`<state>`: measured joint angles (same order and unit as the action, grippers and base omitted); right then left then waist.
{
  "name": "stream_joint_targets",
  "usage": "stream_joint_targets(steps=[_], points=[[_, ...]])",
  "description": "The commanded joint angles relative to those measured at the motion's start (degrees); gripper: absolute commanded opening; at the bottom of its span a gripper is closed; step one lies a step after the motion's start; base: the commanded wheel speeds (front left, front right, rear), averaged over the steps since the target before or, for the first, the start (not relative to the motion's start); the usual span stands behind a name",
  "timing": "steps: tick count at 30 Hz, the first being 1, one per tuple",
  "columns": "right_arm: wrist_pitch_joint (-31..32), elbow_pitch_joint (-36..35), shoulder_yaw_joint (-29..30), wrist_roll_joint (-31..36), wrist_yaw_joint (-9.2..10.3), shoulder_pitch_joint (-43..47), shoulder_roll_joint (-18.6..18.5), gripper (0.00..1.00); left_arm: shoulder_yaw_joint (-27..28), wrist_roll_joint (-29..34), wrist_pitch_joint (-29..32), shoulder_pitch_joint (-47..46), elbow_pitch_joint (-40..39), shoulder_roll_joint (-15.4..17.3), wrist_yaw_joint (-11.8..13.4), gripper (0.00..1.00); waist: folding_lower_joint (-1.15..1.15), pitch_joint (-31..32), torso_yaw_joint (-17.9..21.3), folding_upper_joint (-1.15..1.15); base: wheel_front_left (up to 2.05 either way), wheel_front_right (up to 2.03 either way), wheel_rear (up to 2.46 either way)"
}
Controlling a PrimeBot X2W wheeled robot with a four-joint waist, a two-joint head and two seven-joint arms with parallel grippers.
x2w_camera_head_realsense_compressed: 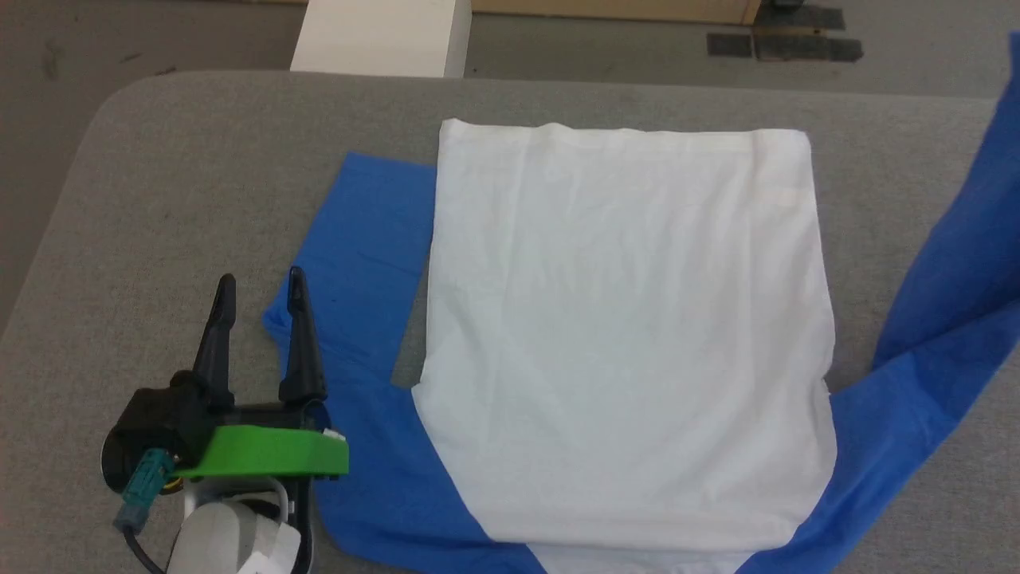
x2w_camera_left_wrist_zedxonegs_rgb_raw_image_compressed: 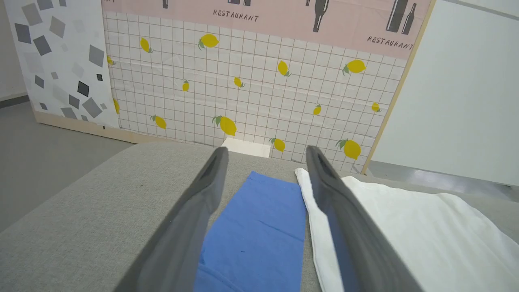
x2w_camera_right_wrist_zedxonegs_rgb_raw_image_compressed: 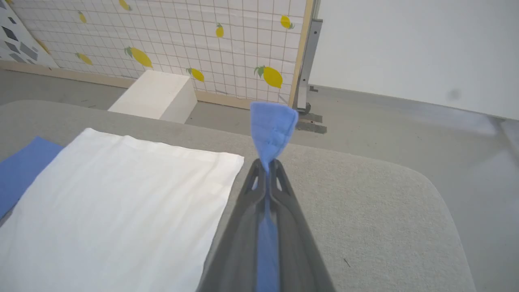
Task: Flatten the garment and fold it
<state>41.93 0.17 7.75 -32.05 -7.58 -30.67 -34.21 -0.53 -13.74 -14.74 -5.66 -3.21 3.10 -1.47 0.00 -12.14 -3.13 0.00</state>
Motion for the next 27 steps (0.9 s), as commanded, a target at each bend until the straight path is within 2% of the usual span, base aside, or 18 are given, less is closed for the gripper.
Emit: stream_joint_targets(steps=[1,6,11,18,23,27], points=[[1.0,-2.5,-1.5,-0.9,0.09,1.2,1.0,0.00,0.4,-0.7,-0.3,0.9,-0.2,-0.2,0.0,1.00,0.00,4.8,2.4,0.00,0.00,0.00,0.00],[4.9,-10.6,-10.2,-3.2,0.09,3.1,6.2,0.00,1.2,-1.1,-0.3,3.1,-0.5,-0.2,0.0,1.00,0.00,7.1,2.2,0.00,0.00,0.00,0.00],[6.4,-11.6,-20.2,-3.9,0.09,4.3,12.1,0.00,1.3,-1.4,-0.3,4.0,-0.6,-0.2,-0.2,1.00,0.00,8.2,0.7,0.00,0.00,0.00,0.00],[4.2,-5.2,-32.4,-4.1,0.09,6.1,17.9,0.00,0.7,-1.7,-0.3,4.0,-0.2,-0.2,-0.5,1.00,0.00,8.5,-2.3,0.00,0.00,0.00,0.00],[-0.1,1.8,-38.3,-3.7,0.09,8.8,21.9,0.00,0.4,-2.1,-0.3,4.7,0.1,-0.2,-0.3,1.00,0.00,8.4,-3.4,0.00,0.00,0.00,0.00],[-3.0,8.3,-42.2,-2.5,0.09,11.0,23.5,0.00,-0.2,-2.6,-0.3,4.7,0.3,-0.2,-0.2,1.00,0.00,7.9,-3.9,0.00,0.00,0.00,0.00]])
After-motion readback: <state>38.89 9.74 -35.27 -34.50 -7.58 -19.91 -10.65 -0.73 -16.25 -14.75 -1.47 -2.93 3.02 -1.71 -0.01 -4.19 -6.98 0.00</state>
